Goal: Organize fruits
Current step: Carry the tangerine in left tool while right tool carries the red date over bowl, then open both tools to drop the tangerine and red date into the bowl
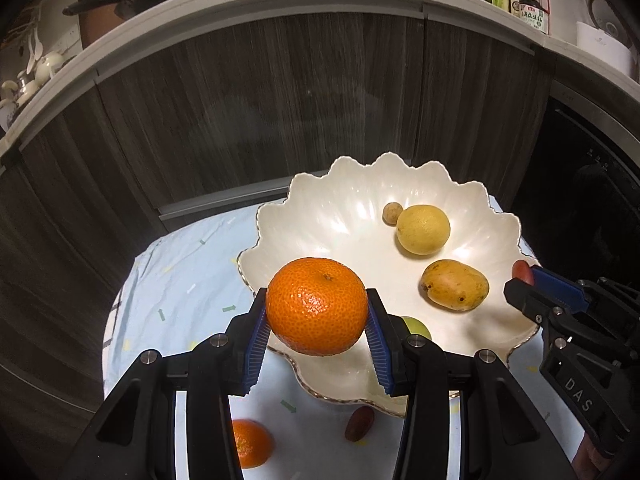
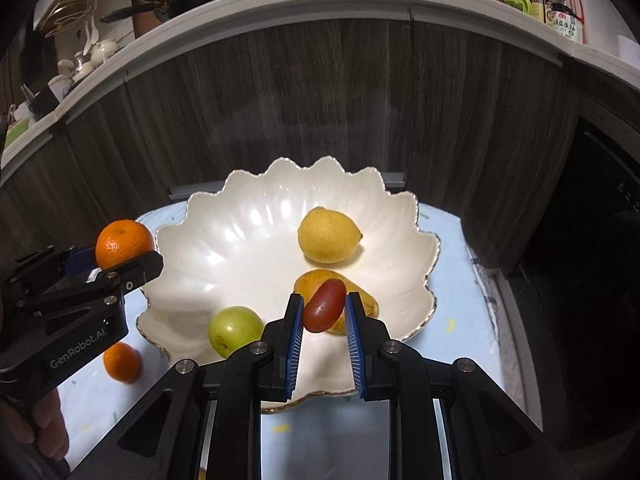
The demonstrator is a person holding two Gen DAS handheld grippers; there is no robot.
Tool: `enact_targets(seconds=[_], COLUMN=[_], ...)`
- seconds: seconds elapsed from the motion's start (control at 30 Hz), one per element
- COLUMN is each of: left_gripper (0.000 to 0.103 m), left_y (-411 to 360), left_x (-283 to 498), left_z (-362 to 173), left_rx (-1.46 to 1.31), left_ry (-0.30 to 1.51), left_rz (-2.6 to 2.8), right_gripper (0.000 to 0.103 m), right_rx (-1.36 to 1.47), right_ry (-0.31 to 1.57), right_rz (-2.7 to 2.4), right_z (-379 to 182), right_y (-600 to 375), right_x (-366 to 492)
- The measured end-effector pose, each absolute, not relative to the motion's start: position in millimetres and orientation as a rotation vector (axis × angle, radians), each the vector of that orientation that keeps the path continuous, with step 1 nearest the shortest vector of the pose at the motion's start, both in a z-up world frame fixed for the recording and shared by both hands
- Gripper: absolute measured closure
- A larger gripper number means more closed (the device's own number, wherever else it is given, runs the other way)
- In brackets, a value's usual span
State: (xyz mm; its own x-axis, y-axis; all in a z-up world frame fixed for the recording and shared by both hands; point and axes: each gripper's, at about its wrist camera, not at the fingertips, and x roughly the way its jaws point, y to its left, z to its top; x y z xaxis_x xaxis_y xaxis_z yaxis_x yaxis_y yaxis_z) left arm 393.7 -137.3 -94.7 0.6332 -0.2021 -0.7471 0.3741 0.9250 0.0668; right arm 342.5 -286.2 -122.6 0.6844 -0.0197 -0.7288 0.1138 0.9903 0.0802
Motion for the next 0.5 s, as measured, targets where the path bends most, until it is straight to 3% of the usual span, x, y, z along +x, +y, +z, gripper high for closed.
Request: enact_targets(seconds=[0.5], left_gripper=[0.057], left_y=[-136.8], left_x=[398.8], left_z=[-112.6], left_rx=[0.241], left_ry=[0.874], left_rz=[-0.315], right_gripper=[0.079], right_rx=[0.129], right_ry=[0.880], right_rz=[-0.065], right_z=[-139.1], right_y=[-281.9], right_x=[346.3])
